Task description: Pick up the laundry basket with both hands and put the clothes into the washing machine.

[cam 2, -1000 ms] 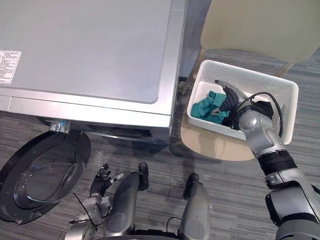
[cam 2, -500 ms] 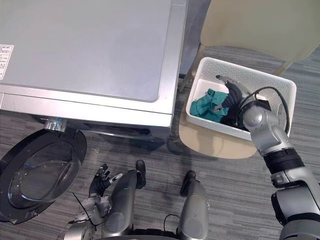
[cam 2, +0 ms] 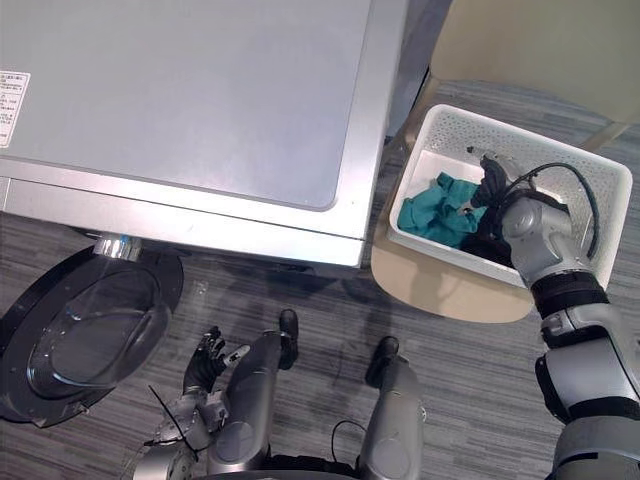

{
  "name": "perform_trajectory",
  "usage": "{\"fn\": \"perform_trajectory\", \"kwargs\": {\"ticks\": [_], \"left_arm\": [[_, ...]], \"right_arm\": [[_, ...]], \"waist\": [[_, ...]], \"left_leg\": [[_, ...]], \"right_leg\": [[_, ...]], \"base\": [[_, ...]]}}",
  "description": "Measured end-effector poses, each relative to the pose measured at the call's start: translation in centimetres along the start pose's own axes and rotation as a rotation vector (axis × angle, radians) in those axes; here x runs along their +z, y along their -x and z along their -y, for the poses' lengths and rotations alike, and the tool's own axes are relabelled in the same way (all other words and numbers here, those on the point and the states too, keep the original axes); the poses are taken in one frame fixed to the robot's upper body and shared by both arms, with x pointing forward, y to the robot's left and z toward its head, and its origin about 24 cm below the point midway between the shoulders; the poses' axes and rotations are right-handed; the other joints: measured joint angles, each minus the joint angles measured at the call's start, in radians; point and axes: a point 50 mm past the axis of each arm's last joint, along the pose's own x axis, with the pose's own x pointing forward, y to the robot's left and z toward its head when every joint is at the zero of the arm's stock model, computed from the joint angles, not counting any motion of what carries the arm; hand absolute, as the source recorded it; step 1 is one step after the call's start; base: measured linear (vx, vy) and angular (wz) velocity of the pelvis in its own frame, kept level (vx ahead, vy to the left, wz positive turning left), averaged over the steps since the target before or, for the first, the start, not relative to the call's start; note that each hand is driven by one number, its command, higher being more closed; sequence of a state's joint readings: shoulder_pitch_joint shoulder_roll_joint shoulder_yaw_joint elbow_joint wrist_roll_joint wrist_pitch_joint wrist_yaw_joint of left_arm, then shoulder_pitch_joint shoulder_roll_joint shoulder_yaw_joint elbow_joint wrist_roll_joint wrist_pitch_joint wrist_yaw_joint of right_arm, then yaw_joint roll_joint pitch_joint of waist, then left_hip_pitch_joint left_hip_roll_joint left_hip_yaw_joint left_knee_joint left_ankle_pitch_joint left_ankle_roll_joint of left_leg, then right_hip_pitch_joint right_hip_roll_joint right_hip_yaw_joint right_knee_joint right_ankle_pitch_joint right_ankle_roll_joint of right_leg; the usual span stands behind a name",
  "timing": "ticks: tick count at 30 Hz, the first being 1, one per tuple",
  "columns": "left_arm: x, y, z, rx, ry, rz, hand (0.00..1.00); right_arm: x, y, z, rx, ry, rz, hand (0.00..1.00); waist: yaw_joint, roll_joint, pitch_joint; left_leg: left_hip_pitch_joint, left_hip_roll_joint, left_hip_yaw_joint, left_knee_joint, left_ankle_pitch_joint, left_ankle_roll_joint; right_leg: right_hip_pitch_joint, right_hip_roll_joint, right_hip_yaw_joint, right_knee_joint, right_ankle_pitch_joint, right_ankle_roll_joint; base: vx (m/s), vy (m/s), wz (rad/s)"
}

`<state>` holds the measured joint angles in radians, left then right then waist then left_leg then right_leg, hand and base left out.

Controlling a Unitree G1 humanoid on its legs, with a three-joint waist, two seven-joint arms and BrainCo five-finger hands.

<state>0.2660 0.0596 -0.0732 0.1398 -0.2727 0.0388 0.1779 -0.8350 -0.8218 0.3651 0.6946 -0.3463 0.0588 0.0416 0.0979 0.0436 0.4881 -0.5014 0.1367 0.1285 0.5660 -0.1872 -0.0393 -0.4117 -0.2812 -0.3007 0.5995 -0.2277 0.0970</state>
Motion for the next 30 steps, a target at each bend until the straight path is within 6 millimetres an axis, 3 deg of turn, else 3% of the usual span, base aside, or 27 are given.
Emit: {"fn": "perform_trajectory", "kwargs": {"ticks": [8, 12, 26, 30], "left_arm": [[0.7, 0.0, 0.4, -0.007, 0.018, 0.034, 0.0], [0.7, 0.1, 0.6, -0.005, 0.024, 0.035, 0.0], [3.3, 0.2, 0.9, 0.019, 0.094, 0.146, 0.0], [3.5, 0.2, 0.8, 0.034, 0.097, 0.156, 0.0]], "right_arm": [[-0.1, 0.2, -3.5, 0.068, -0.041, -0.026, 0.0], [0.1, 0.2, -4.1, 0.077, -0.038, -0.025, 0.0], [-0.2, -0.4, -1.1, -0.075, -0.022, -0.046, 0.0], [-0.7, -0.4, -1.0, -0.07, 0.024, -0.066, 0.0]], "waist": [[0.001, 0.003, 0.001], [0.001, 0.006, 0.001], [0.0, 0.026, -0.006], [0.001, 0.029, -0.007]], "left_leg": [[-0.02, -0.003, 0.005, 0.01, 0.0, 0.0], [-0.064, 0.0, 0.006, 0.03, 0.001, -0.001], [-0.241, -0.03, -0.007, 0.025, 0.059, 0.008], [-0.251, -0.033, -0.014, 0.003, 0.08, 0.005]], "right_leg": [[-0.027, -0.014, 0.001, 0.04, -0.02, -0.001], [-0.074, -0.019, 0.002, 0.069, -0.028, -0.006], [-0.259, -0.071, -0.009, 0.141, -0.032, -0.012], [-0.263, -0.077, -0.029, 0.135, -0.029, -0.018]], "base": [[-0.03, -0.009, 0.03], [-0.05, -0.017, 0.0], [-0.04, -0.008, 0.09], [0.0, -0.04, 0.13]]}}
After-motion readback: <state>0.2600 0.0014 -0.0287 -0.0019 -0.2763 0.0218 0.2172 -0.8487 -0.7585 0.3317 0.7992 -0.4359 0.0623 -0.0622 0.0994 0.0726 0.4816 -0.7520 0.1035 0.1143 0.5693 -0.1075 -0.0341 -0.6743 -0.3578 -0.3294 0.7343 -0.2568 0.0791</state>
